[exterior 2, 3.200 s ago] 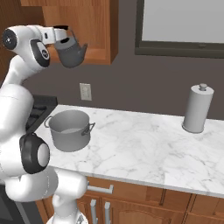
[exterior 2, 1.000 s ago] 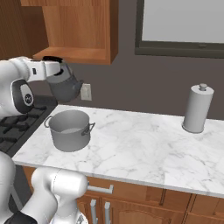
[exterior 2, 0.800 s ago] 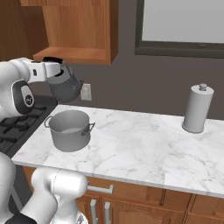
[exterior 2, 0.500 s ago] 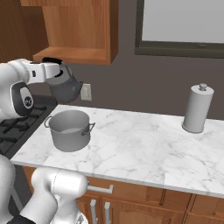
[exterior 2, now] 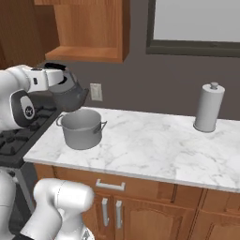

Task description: Pick the kettle from the cabinet and place it on a stove burner. Then pick the pot from the counter and place it on another stove burner. Finally, turn both burners on.

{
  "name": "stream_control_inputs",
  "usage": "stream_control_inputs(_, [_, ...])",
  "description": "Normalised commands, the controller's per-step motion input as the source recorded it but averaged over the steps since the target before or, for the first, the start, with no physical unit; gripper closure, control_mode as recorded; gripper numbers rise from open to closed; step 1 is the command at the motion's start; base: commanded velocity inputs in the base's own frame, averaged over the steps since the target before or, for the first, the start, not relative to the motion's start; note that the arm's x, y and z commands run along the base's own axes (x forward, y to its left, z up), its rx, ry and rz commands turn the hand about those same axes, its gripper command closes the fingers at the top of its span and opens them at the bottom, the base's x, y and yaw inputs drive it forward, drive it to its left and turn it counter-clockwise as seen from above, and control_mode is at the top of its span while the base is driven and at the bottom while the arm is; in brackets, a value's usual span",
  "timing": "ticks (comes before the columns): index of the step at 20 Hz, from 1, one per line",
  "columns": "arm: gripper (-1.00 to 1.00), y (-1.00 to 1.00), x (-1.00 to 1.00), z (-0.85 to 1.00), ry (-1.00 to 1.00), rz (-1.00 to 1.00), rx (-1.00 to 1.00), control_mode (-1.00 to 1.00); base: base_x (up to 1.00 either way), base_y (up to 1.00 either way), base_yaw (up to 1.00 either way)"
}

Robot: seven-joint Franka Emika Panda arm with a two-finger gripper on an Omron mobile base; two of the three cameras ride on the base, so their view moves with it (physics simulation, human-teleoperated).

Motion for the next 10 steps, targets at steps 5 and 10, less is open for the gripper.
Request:
stream_control_inputs(5, [1.0,0.0,0.0,0.0,0.0,0.0,0.0,1.0,-0.7,0.0,0.0])
stream_control_inputs(10, [1.0,0.0,0.0,0.0,0.0,0.0,0.0,1.0,-0.75,0.01,0.0])
